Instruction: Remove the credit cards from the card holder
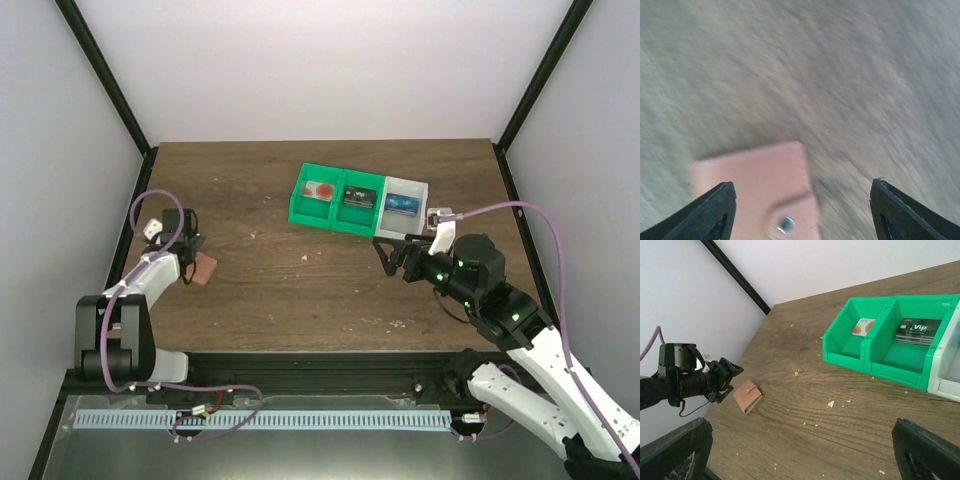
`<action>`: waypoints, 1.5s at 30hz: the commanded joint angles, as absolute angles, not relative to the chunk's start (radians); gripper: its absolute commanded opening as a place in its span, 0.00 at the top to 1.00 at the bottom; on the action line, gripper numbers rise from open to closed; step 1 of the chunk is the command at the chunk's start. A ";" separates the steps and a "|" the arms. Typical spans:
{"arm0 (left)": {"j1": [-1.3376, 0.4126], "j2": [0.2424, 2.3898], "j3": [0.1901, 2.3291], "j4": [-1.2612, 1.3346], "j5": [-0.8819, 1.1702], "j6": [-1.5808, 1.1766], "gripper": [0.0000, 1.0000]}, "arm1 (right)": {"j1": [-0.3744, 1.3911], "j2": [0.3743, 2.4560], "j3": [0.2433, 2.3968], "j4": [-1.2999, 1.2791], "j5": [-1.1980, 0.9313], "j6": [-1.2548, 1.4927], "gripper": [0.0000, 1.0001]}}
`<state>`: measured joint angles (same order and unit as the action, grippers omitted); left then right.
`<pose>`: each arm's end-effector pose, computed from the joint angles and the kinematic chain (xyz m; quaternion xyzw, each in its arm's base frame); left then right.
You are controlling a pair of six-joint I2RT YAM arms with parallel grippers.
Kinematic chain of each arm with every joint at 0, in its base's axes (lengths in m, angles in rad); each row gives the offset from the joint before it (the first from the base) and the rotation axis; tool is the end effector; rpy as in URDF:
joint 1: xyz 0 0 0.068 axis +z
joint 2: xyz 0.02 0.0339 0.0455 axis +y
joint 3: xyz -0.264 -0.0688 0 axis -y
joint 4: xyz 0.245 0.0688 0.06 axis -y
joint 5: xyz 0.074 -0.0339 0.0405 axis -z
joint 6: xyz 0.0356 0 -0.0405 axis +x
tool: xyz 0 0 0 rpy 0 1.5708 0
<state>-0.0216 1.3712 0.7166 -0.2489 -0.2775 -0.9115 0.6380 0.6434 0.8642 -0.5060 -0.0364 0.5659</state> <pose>0.2657 0.0040 0.1857 -0.4437 0.8252 -0.0292 0.3485 0.1116 0.0843 0.3533 -0.0397 0.7994 0.3514 0.4857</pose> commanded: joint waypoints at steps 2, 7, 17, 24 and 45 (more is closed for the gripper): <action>0.067 1.403 0.701 -0.328 -0.388 -1.005 0.33 | 0.634 0.638 0.882 -0.468 -0.076 0.565 0.00; 0.078 1.452 0.713 -0.365 -0.433 -1.071 0.44 | 0.633 0.635 0.880 -0.468 -0.092 0.559 0.00; 0.077 1.547 0.691 -0.363 -0.379 -1.112 0.63 | 0.634 0.620 0.866 -0.467 -0.091 0.552 0.00; 0.043 1.568 0.671 -0.332 -0.333 -1.085 0.65 | 0.633 0.626 0.857 -0.466 -0.088 0.548 0.00; -0.363 1.618 0.658 -0.151 -0.086 -0.973 0.55 | 0.634 0.695 0.821 -0.477 -0.101 0.550 0.00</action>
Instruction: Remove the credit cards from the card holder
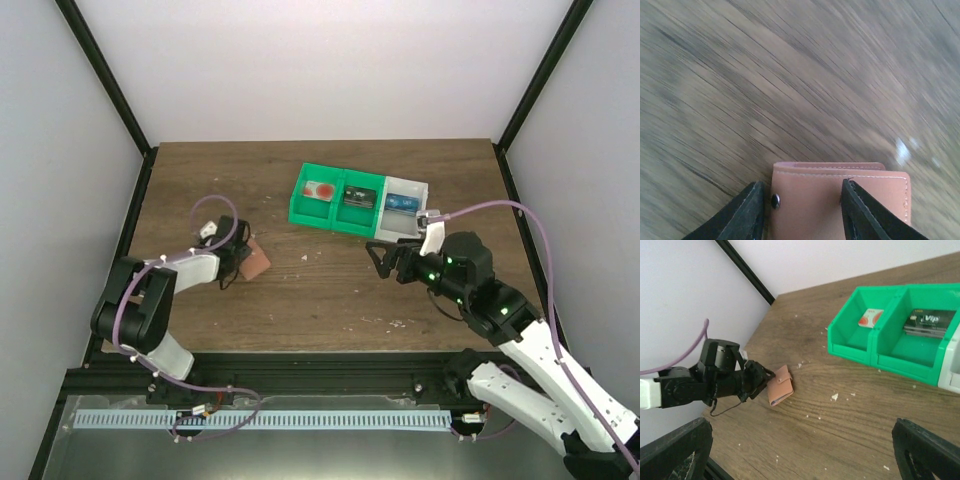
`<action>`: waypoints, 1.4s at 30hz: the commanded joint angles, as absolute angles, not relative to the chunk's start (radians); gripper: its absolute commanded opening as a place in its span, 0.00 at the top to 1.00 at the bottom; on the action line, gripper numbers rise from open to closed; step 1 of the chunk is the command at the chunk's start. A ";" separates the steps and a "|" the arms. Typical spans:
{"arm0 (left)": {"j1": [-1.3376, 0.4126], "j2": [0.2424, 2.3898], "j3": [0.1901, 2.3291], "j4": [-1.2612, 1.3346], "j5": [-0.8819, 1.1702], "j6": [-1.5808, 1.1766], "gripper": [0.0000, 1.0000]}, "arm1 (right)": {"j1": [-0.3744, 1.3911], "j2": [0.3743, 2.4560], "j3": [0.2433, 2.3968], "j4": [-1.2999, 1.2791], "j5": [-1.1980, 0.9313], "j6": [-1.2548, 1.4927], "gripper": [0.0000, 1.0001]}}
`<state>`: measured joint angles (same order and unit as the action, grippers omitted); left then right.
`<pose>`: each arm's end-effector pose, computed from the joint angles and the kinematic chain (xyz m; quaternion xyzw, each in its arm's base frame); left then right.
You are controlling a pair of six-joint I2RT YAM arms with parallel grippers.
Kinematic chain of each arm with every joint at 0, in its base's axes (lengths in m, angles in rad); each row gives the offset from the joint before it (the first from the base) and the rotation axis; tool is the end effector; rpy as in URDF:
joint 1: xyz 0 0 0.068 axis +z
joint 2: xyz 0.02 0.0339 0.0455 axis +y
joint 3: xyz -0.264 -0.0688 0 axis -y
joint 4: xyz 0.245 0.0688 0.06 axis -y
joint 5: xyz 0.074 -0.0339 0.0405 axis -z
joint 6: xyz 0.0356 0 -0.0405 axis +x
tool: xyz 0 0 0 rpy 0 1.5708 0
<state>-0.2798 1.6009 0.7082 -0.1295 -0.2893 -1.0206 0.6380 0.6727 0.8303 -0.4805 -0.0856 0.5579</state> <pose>0.2765 -0.0689 0.1320 -0.3812 0.8738 -0.0518 0.2973 0.1186 0.0917 0.3410 -0.0574 0.8092 0.3573 0.4629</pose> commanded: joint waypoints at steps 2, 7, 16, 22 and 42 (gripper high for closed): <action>-0.423 1.615 0.655 -0.137 -0.077 -0.971 0.54 | 0.634 0.709 0.813 -0.470 -0.110 0.553 0.00; -0.539 1.634 0.658 -0.110 -0.035 -0.988 0.55 | 0.634 0.744 0.783 -0.447 -0.134 0.568 0.00; -0.710 1.622 0.631 0.029 0.070 -1.032 0.58 | 0.634 0.842 0.682 -0.363 -0.224 0.639 0.17; -0.722 1.588 0.591 0.154 0.147 -0.974 0.58 | 0.634 0.961 0.620 -0.237 -0.236 0.593 0.47; -0.538 1.348 0.287 0.452 0.385 -0.932 0.44 | 0.634 1.702 0.919 0.014 -0.280 0.377 0.70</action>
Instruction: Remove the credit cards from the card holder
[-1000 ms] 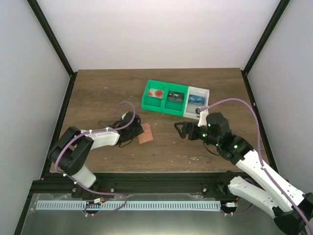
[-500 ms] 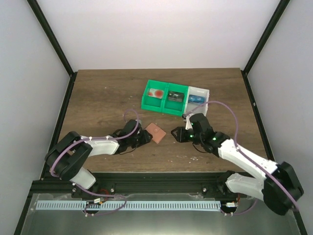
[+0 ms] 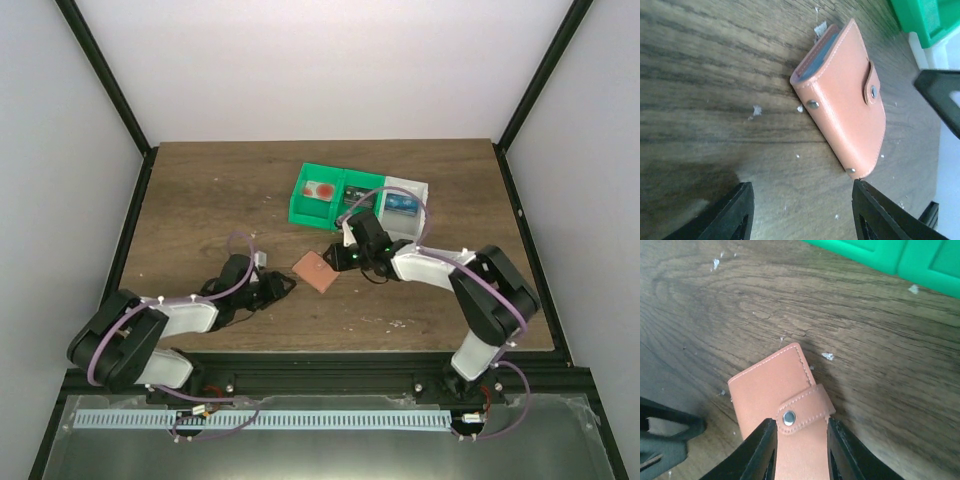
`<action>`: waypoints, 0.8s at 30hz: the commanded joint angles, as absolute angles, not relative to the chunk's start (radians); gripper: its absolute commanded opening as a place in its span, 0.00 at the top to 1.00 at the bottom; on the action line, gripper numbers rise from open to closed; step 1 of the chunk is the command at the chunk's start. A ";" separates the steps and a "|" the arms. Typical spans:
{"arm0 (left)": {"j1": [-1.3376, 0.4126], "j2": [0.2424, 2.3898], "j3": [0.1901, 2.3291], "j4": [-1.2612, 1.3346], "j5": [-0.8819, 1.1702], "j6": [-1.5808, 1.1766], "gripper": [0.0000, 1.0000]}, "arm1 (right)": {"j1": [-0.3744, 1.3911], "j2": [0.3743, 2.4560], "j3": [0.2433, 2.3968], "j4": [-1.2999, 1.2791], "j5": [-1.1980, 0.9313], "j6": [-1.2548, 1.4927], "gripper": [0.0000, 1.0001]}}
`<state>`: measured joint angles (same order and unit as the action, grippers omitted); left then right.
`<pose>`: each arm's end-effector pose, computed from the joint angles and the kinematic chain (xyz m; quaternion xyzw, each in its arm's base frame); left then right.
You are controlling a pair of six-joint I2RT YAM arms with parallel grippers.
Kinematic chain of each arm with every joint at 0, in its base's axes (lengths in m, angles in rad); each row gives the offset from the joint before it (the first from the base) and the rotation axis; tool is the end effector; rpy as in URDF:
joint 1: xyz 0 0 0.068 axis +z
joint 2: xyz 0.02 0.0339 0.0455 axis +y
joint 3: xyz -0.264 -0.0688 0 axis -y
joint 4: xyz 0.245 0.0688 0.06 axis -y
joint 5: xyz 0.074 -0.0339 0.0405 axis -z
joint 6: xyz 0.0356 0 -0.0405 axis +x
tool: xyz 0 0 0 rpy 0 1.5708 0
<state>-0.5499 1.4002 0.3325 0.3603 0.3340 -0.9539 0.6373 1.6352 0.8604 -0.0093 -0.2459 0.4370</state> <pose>0.1880 -0.1289 0.1180 -0.1116 0.8914 -0.3921 0.1982 0.2608 0.2038 0.1718 -0.1384 0.9074 0.2920 0.2689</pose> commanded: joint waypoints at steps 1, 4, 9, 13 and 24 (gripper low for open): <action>-0.537 1.336 0.282 0.453 0.381 -0.929 0.43 | 0.634 1.718 0.921 0.018 -0.285 0.373 0.70; -0.530 1.311 0.288 0.426 0.355 -0.914 0.43 | 0.635 1.752 0.925 0.008 -0.307 0.359 0.71; -0.524 1.333 0.306 0.416 0.357 -0.904 0.43 | 0.638 1.769 0.886 -0.006 -0.306 0.349 0.73; -0.525 1.373 0.316 0.431 0.379 -0.911 0.45 | 0.652 1.752 0.837 -0.018 -0.290 0.346 0.75; -0.525 1.439 0.314 0.506 0.446 -0.952 0.49 | 0.733 1.637 0.736 -0.128 -0.148 0.357 0.84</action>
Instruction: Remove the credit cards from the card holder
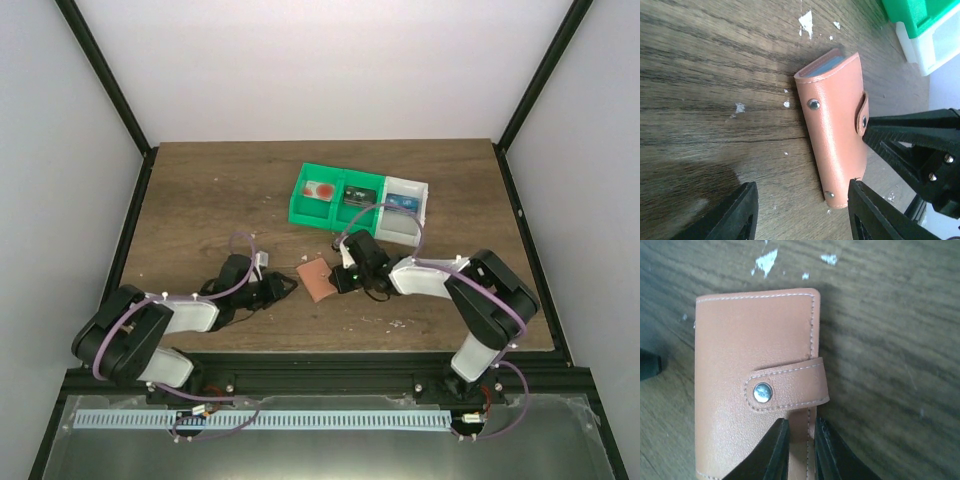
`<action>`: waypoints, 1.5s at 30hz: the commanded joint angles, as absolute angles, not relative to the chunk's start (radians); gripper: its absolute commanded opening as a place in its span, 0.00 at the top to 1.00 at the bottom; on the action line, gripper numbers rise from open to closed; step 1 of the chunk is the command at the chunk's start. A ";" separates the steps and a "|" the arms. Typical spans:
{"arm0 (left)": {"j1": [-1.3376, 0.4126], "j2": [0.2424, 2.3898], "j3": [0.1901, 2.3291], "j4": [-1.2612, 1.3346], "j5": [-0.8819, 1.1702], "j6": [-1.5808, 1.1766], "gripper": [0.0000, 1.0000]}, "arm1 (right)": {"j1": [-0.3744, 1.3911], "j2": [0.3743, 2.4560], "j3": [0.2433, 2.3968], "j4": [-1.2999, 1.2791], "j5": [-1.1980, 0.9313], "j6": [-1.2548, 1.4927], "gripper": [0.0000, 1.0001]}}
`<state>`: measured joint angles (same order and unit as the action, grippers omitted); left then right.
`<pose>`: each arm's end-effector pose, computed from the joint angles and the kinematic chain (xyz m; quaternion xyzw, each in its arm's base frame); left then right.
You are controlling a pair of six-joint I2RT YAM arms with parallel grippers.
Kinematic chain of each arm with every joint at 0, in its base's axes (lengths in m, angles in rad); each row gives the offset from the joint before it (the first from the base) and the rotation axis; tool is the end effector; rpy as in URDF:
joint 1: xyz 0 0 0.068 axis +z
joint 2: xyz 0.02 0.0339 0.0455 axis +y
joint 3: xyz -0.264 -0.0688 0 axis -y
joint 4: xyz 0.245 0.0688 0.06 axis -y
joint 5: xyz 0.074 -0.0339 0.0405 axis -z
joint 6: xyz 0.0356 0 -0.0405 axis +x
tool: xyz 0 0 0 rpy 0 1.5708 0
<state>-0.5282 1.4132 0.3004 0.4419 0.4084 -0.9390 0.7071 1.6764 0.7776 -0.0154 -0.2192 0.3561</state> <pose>0.1866 -0.1252 0.1147 -0.0935 0.8812 -0.4208 0.1941 0.2335 0.2097 0.1355 -0.1990 0.9203 0.2517 0.2238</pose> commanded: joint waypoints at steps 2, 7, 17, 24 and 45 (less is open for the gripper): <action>-0.524 1.447 0.310 0.527 0.462 -0.969 0.49 | 0.739 1.591 0.736 -0.163 -0.123 0.377 0.84; -0.525 1.448 0.296 0.573 0.488 -1.007 0.49 | 0.758 1.495 0.793 -0.238 -0.094 0.437 0.84; -0.523 1.435 0.250 0.631 0.487 -1.053 0.48 | 0.836 1.599 0.963 -0.311 0.013 0.504 0.81; -0.522 1.409 0.243 0.606 0.477 -1.040 0.48 | 0.878 1.683 1.030 -0.338 0.079 0.511 0.79; -0.522 1.431 0.235 0.623 0.489 -1.049 0.47 | 0.940 1.823 1.101 -0.446 0.276 0.512 0.79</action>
<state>-0.5259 1.4212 0.2398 0.5926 0.4770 -1.0481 0.9306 1.7966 1.0817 -0.4000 0.2184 0.4988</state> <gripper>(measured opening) 0.530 0.242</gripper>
